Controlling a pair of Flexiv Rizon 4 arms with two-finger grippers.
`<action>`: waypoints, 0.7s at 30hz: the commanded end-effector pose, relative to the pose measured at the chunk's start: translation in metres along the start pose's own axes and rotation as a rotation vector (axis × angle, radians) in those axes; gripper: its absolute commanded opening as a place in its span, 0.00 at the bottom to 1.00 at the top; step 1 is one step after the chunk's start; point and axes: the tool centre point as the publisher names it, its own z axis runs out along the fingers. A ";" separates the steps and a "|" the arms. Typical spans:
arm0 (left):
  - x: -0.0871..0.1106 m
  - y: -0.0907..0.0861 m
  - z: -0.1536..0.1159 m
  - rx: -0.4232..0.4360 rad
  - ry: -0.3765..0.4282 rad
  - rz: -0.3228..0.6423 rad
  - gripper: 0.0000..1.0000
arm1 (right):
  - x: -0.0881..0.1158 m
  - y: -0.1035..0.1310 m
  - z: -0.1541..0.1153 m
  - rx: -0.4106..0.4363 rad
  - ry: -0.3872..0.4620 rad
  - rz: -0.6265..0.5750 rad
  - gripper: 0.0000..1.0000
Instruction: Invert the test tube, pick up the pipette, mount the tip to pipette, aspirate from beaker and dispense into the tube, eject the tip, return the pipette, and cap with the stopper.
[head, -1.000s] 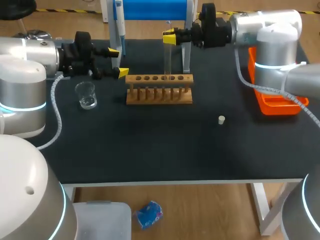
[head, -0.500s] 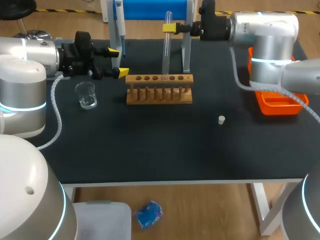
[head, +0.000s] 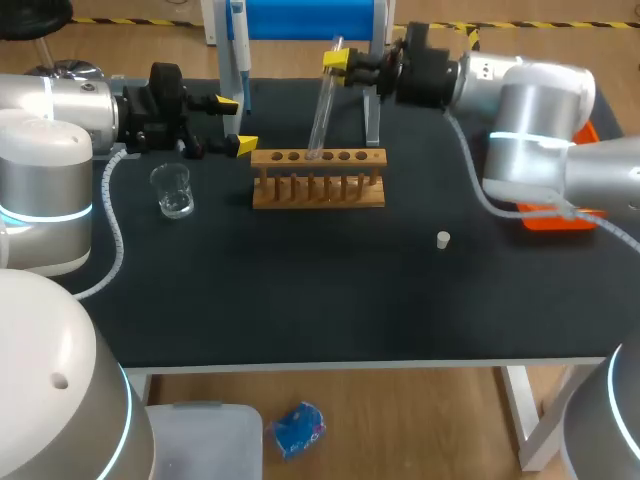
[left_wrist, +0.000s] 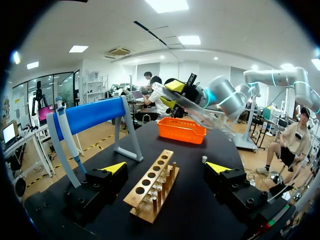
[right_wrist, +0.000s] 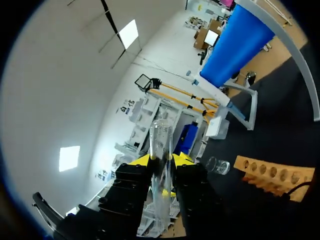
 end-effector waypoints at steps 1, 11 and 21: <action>0.000 0.000 0.000 0.000 0.001 0.000 1.00 | 0.006 -0.004 -0.005 0.133 0.012 0.068 0.00; 0.000 0.000 0.000 0.000 0.001 0.000 1.00 | -0.017 -0.007 -0.024 0.266 -0.021 0.216 0.00; 0.000 0.000 0.000 0.000 0.001 0.000 1.00 | -0.044 -0.004 -0.027 0.276 0.005 0.270 0.00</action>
